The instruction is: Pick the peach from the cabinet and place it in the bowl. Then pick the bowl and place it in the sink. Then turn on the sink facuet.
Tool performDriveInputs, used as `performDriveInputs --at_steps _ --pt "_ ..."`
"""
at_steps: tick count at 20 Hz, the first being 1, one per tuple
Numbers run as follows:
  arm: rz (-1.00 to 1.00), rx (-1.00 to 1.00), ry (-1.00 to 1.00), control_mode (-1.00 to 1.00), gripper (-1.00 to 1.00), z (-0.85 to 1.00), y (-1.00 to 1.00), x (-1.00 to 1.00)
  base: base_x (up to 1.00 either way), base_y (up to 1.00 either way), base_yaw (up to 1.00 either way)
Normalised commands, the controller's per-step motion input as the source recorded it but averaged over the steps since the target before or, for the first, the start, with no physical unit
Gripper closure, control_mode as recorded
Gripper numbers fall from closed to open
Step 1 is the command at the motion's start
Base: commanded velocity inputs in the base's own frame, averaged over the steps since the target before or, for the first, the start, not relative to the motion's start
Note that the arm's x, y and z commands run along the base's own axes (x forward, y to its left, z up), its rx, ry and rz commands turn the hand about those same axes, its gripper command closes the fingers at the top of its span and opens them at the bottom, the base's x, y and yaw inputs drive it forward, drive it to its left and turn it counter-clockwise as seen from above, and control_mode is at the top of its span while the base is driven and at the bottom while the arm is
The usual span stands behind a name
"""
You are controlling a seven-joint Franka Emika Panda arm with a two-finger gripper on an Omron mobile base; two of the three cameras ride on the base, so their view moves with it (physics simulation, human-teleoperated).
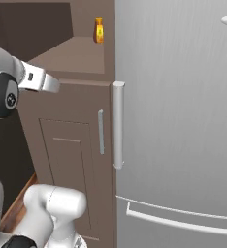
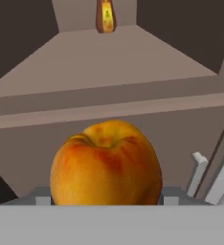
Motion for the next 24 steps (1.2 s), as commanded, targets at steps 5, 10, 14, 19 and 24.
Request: performDriveInputs --at_steps 5,10,14,19,24 --pt "0.00 0.01 0.01 -1.00 1.00 -0.40 -0.02 -1.00 0.00 0.00 0.00" --pt "0.00 0.01 -0.01 -1.00 1.00 -0.54 -0.21 -1.00 0.00 0.00 0.00" --pt "0.00 0.03 -0.10 -1.00 1.00 -0.52 -0.30 -0.82 0.00 0.00 0.00" --pt "0.00 0.02 -0.03 -1.00 1.00 -0.24 -0.26 -0.28 0.00 0.00 0.00" --pt "0.00 0.00 0.00 -1.00 1.00 0.00 0.00 0.00 0.00 0.00 0.00"
